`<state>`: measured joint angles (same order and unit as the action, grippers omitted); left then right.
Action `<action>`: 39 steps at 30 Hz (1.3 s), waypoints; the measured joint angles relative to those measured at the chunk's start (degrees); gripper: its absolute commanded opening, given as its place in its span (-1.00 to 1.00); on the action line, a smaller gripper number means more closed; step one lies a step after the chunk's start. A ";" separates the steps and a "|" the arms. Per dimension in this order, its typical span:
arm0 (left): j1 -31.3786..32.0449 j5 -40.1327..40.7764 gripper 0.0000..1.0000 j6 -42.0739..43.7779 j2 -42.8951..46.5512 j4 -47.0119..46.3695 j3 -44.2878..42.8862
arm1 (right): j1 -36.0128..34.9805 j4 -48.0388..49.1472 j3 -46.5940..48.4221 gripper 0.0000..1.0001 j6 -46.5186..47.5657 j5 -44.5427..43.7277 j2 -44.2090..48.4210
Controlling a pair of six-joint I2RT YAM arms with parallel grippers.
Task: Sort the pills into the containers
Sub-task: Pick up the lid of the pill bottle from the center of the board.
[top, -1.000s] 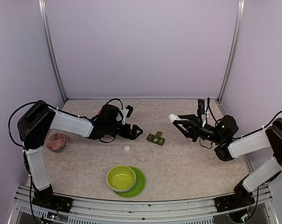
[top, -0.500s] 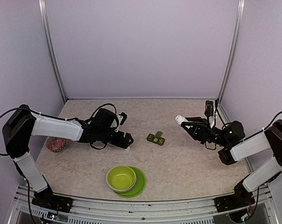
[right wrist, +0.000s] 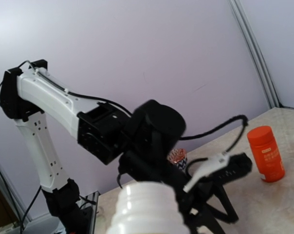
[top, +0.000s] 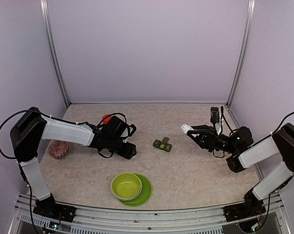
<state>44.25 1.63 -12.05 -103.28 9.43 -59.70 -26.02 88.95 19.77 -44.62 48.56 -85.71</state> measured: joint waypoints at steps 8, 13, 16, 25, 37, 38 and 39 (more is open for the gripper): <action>0.85 0.00 0.14 1.03 -3.58 0.81 -1.73 | 0.00 0.00 0.11 -0.59 0.26 0.35 -0.02; 1.16 0.22 0.06 1.55 -4.76 0.98 -2.34 | 0.02 0.02 0.11 -0.59 0.44 0.37 -0.02; 1.18 0.22 -0.02 1.86 -5.31 1.05 -2.40 | 0.02 0.02 0.13 -0.59 0.46 0.37 -0.02; 1.18 0.35 -0.37 2.27 -6.01 0.94 -2.82 | 0.02 0.02 0.96 -0.59 0.44 0.55 -1.18; 1.16 -1.51 -0.69 3.13 -6.80 -0.13 -3.61 | 0.02 0.04 1.38 -0.59 1.16 0.76 -1.33; 1.14 -1.90 -0.69 3.13 -6.80 -0.31 -3.61 | 0.02 0.04 1.64 -0.59 1.40 0.79 -1.51; 1.11 -2.56 -0.69 3.15 -6.80 -0.52 -3.56 | 0.02 0.04 1.95 -0.59 1.62 0.81 -1.68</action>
<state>45.36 -0.93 -8.91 -110.08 8.91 -63.26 -26.00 88.99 21.71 -43.00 49.36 -87.39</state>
